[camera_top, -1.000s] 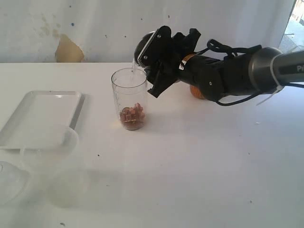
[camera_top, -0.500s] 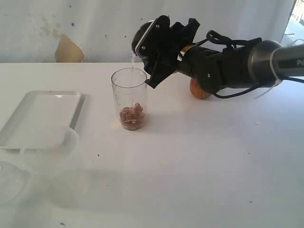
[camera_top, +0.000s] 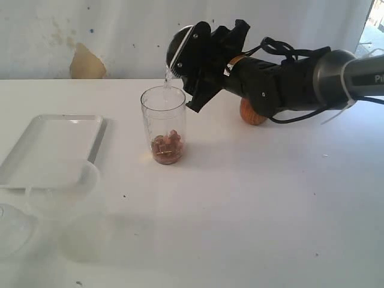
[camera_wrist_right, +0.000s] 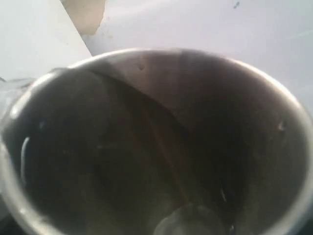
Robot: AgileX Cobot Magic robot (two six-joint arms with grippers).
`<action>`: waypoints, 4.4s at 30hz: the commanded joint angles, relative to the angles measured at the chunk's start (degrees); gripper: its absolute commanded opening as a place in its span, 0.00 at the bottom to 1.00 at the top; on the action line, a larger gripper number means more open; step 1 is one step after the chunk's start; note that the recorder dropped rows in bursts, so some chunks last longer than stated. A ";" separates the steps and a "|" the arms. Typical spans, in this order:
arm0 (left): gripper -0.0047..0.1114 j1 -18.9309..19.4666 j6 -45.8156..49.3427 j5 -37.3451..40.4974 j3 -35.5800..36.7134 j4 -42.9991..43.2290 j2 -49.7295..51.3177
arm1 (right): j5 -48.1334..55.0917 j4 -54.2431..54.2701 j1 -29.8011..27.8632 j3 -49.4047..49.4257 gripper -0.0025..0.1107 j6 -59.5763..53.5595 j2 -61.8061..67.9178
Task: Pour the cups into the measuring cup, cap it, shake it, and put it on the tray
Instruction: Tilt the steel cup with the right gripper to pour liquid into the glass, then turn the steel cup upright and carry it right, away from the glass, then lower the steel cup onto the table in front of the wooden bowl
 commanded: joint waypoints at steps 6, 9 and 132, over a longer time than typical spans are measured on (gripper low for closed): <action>0.05 -0.13 -0.12 0.01 0.29 0.13 -0.14 | -4.80 1.04 -0.05 -0.90 0.02 -0.99 1.61; 0.05 -0.13 -0.12 0.01 0.29 0.13 -0.14 | -5.22 1.04 -0.05 -0.90 0.02 -4.04 2.45; 0.05 -0.13 -0.12 0.01 0.29 0.13 -0.14 | -41.15 -30.01 -24.63 30.56 0.02 59.03 7.18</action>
